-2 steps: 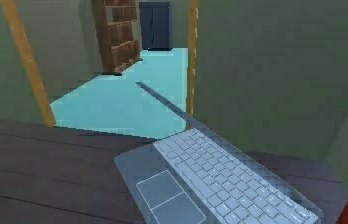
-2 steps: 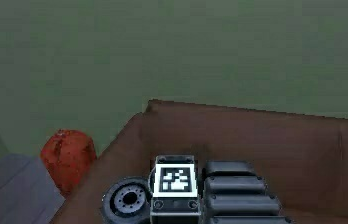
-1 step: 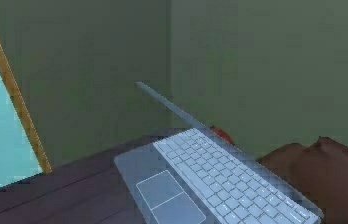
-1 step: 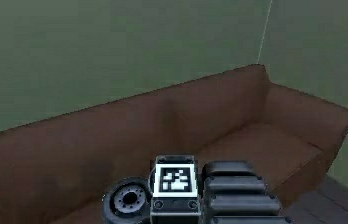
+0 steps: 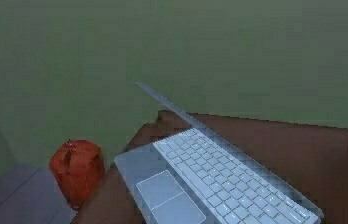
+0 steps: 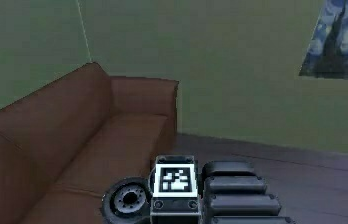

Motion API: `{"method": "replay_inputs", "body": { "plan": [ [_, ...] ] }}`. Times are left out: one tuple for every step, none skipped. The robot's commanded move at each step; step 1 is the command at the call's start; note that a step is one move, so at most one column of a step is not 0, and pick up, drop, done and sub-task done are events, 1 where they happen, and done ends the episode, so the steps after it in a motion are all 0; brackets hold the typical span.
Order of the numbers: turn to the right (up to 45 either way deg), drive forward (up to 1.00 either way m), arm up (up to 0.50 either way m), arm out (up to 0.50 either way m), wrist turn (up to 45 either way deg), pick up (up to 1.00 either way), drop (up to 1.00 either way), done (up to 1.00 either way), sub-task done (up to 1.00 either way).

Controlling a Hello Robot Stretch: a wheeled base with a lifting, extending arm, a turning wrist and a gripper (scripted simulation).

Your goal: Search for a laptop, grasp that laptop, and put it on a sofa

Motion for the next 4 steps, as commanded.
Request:
{"method": "replay_inputs", "body": {
  "plan": [
    [15.0,0.00,0.00,0.00,0.0,0.00,0.00,0.00,0.00],
    [-45.0,0.00,0.00,0.00,0.0,0.00,0.00,0.00,0.00],
    [-45.0,0.00,0.00,0.00,0.0,0.00,0.00,0.00,0.00],
    [-39.0,0.00,0.00,0.00,0.0,0.00,0.00,0.00,0.00]
  ]
}}
